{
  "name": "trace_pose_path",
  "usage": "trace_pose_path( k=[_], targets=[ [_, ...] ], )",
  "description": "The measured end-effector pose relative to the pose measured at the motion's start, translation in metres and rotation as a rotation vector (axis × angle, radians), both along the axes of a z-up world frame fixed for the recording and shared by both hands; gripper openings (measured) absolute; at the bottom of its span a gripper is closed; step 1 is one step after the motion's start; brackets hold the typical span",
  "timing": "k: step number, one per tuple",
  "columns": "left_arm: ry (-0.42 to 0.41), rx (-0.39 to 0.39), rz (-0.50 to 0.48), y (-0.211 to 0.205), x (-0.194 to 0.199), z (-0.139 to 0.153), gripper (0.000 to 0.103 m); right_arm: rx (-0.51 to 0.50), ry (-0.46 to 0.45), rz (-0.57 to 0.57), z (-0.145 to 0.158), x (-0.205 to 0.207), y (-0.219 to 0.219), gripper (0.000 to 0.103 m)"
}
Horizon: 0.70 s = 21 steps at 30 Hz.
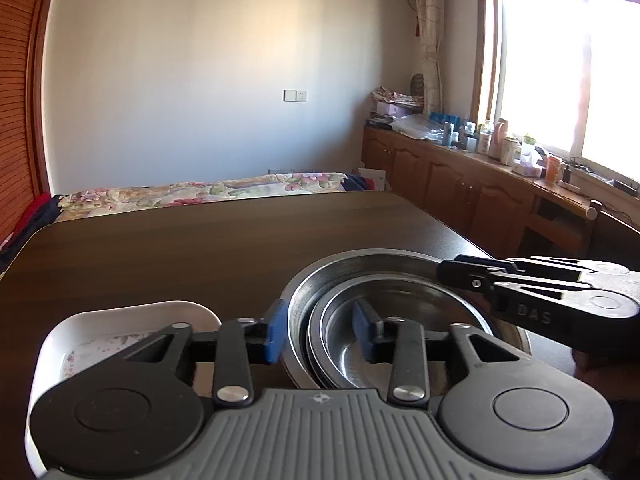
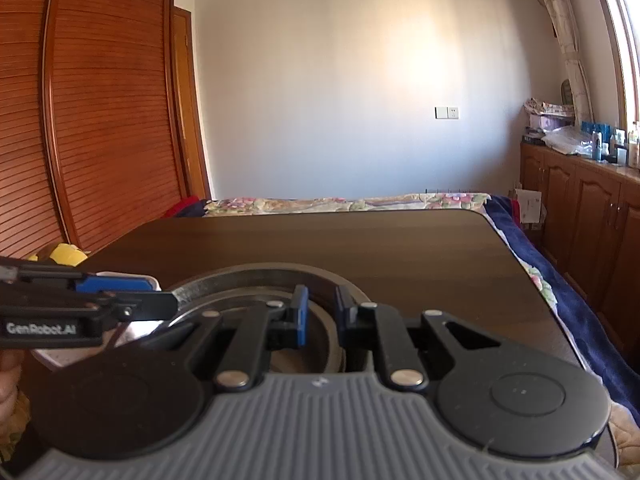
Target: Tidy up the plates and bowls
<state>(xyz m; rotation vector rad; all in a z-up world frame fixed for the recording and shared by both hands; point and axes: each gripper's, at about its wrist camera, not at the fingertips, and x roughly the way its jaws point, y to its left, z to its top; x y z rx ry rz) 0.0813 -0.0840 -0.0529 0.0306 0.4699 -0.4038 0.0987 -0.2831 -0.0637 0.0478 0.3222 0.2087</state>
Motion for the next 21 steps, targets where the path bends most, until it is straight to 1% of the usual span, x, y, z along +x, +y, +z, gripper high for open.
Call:
trace_pose_path(
  k=[2,3,5,6,8,11,12,13,14,18,19,20,21],
  targets=[
    [-0.004,-0.002,0.007,0.000,0.001,-0.001,0.054,-0.001,-0.004,0.001,0.001,-0.002,0.000,0.016],
    [-0.007,-0.002,0.009,0.000,0.000,-0.002,0.056,0.001,-0.004,0.002,0.001,-0.002,-0.001,0.016],
    [-0.013,0.002,0.011,-0.001,0.000,-0.002,0.066,0.003,-0.001,0.001,0.000,-0.002,-0.002,0.016],
    [-0.016,0.003,0.015,-0.002,0.000,-0.003,0.068,0.003,0.000,-0.001,0.000,-0.002,-0.003,0.016],
    [-0.021,0.001,0.019,-0.002,0.000,-0.004,0.075,0.005,0.002,-0.006,-0.001,-0.002,-0.004,0.016],
    [-0.021,-0.002,0.024,-0.002,-0.001,-0.006,0.081,0.007,0.003,-0.013,-0.001,-0.001,-0.004,0.017],
    [-0.022,-0.004,0.026,-0.002,-0.001,-0.006,0.083,0.007,0.003,-0.015,-0.001,-0.001,-0.004,0.020],
    [-0.023,-0.004,0.029,-0.001,-0.002,-0.007,0.086,0.007,0.003,-0.018,-0.001,-0.002,-0.005,0.032],
    [-0.024,-0.004,0.033,-0.001,-0.002,-0.008,0.087,0.008,0.001,-0.020,-0.002,-0.002,-0.005,0.043],
    [-0.021,-0.004,0.043,-0.001,-0.001,-0.011,0.088,0.014,0.001,-0.027,-0.004,-0.002,-0.008,0.046],
    [-0.021,-0.004,0.046,-0.002,-0.001,-0.012,0.088,0.013,0.001,-0.034,-0.005,-0.001,-0.009,0.049],
    [-0.021,-0.002,0.048,-0.003,-0.002,-0.013,0.088,0.014,0.001,-0.040,-0.007,-0.001,-0.011,0.054],
    [-0.020,0.001,0.049,-0.005,-0.001,-0.013,0.088,0.016,0.000,-0.047,-0.008,-0.001,-0.012,0.057]
  ],
)
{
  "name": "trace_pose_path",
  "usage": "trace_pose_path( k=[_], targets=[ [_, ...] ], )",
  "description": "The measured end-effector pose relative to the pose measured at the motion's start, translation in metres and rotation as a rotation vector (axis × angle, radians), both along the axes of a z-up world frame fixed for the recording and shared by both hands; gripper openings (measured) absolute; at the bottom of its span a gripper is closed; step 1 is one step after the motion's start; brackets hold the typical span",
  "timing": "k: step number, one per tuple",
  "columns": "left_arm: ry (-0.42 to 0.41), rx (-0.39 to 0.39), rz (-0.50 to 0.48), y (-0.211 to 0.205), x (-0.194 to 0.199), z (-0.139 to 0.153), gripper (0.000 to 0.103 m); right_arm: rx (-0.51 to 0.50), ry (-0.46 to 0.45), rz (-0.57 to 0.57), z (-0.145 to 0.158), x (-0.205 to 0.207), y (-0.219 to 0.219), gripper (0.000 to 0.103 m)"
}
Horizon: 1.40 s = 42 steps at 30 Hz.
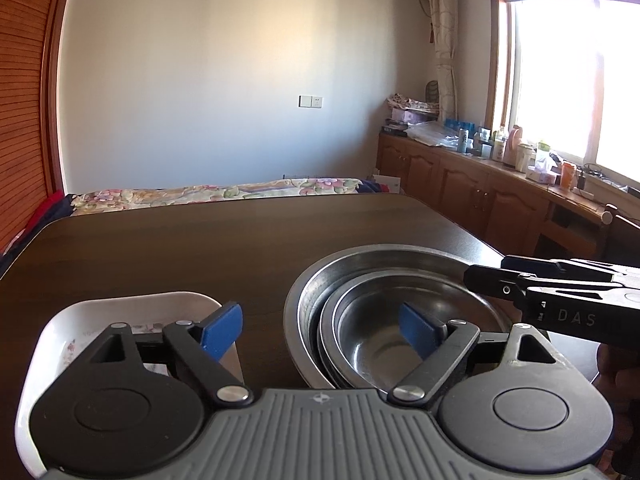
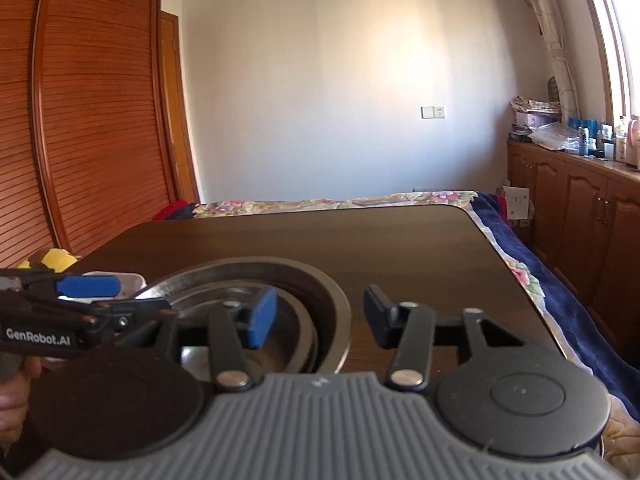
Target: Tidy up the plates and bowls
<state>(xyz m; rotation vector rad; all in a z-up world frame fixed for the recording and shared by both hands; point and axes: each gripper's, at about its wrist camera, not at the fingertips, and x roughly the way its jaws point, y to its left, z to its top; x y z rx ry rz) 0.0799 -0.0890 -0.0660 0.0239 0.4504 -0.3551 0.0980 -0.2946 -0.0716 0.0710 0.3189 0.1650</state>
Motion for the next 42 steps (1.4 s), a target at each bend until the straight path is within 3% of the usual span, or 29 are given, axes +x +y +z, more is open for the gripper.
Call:
trace_pose_path(
  k=[25,32,42],
  targets=[
    [0.038,0.004,-0.036,-0.009,0.008,-0.012,0.088,0.079,0.050,0.011,-0.021,0.007,-0.002,0.059],
    [0.060,0.008,-0.042,-0.009,0.011,-0.015,0.065,0.110,0.056,0.012,-0.024,0.008,-0.005,0.046],
    [0.082,-0.001,-0.043,-0.011,0.015,-0.018,0.054,0.123,0.061,0.038,-0.024,0.009,-0.002,0.037]
  ],
)
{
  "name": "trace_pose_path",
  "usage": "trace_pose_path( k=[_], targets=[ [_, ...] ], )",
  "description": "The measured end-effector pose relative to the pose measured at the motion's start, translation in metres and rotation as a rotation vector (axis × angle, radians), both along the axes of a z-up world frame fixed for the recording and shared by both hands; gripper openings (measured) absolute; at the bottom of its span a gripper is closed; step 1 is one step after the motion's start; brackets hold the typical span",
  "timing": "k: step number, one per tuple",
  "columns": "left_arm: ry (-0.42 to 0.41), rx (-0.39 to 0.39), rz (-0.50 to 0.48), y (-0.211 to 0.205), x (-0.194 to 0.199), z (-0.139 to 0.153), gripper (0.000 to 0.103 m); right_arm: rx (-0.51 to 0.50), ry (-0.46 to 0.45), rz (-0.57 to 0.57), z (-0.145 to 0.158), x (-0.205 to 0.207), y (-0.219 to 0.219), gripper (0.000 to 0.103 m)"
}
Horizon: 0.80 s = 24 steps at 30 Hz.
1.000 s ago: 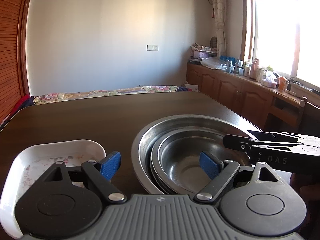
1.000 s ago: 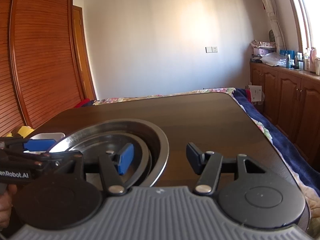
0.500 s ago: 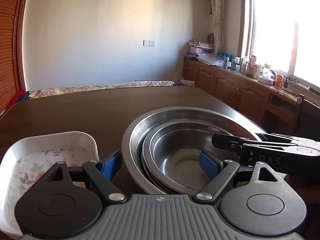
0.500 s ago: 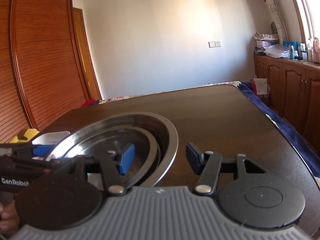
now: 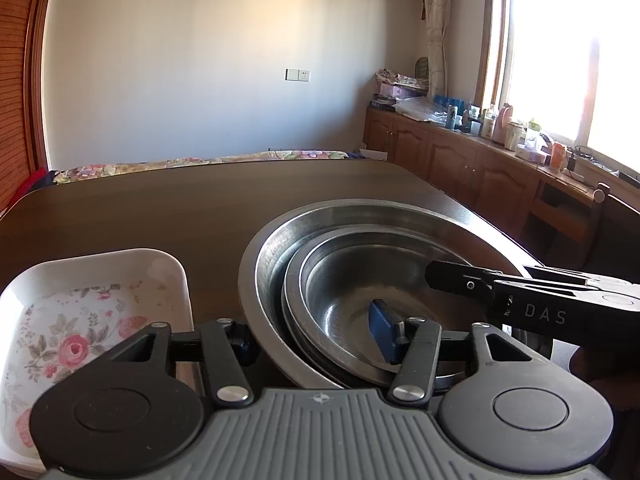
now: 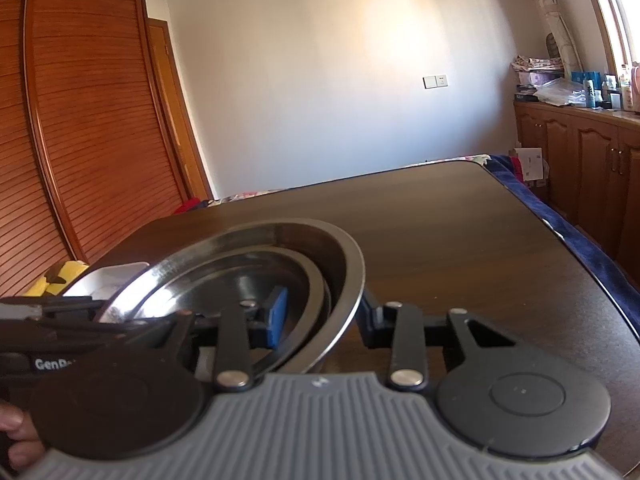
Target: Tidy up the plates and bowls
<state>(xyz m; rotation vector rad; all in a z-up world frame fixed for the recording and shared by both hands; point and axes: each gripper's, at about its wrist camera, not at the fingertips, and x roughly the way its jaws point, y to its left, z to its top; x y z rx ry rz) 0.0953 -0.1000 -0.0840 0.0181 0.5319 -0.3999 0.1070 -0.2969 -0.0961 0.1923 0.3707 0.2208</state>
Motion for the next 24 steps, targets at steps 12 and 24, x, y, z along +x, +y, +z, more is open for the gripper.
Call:
trace_pose_path(
  k=[12,24],
  targets=[
    [-0.023,-0.019,0.006,0.004,-0.008,0.005,0.042,0.017,-0.011,0.006,0.001,-0.003,-0.004,0.030],
    [-0.065,-0.030,-0.010,0.013,-0.024,0.030,0.042,0.022,-0.067,0.012,0.022,-0.010,-0.004,0.029]
  ],
)
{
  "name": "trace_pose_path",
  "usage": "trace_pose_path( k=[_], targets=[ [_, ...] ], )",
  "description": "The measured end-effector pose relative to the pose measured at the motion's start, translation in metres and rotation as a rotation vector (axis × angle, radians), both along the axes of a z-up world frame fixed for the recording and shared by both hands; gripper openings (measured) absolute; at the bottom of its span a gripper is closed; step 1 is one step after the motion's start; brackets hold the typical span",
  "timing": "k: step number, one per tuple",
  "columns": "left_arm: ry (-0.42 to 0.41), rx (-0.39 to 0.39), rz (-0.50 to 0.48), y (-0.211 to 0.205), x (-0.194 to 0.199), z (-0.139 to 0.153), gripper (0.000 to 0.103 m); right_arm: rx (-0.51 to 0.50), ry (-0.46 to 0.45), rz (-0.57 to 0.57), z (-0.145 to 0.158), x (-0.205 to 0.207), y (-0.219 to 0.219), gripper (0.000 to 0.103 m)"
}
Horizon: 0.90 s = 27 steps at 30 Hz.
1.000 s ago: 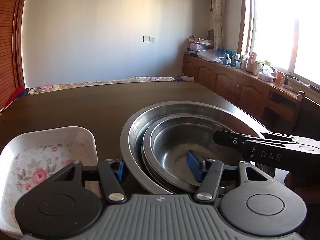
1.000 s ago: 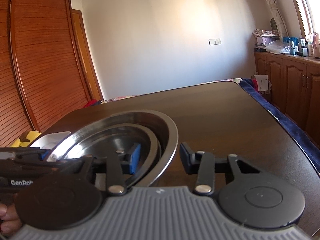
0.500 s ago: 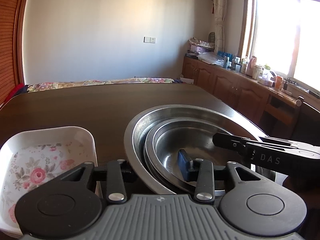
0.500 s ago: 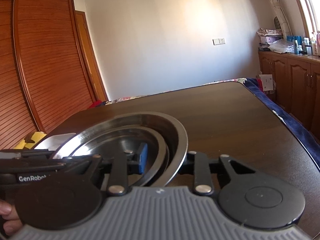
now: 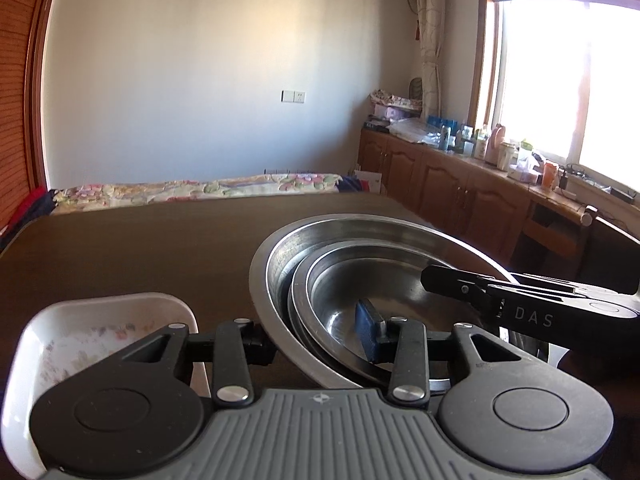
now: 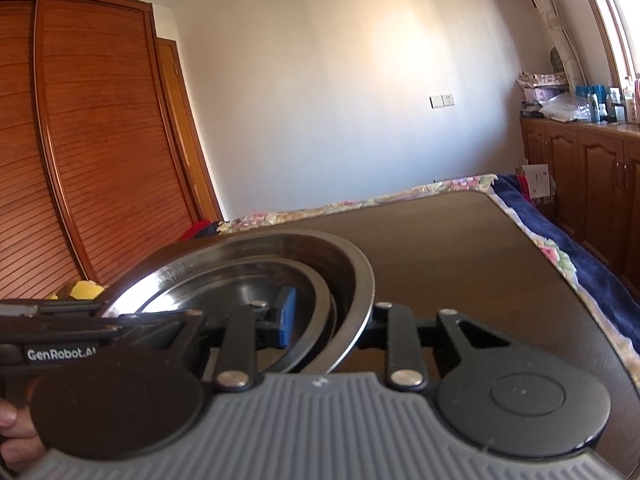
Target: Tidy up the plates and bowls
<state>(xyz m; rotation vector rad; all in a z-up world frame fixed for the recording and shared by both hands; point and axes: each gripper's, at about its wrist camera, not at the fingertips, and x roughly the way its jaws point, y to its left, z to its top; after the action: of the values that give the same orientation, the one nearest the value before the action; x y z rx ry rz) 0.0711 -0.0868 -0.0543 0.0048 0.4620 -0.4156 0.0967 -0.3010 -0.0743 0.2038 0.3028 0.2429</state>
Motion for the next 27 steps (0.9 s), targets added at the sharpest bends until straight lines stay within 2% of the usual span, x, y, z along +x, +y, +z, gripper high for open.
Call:
trace_pose_path(
  k=[15,27],
  targets=[
    [-0.071,-0.005,0.036,0.023,-0.004,0.063,0.042,-0.049,-0.078,0.055,0.052,0.008,0.014,0.029],
    [-0.056,-0.006,0.091,0.056,0.002,0.073,0.042,-0.048,-0.083,0.136,0.054,0.021,0.043,0.029]
  ],
)
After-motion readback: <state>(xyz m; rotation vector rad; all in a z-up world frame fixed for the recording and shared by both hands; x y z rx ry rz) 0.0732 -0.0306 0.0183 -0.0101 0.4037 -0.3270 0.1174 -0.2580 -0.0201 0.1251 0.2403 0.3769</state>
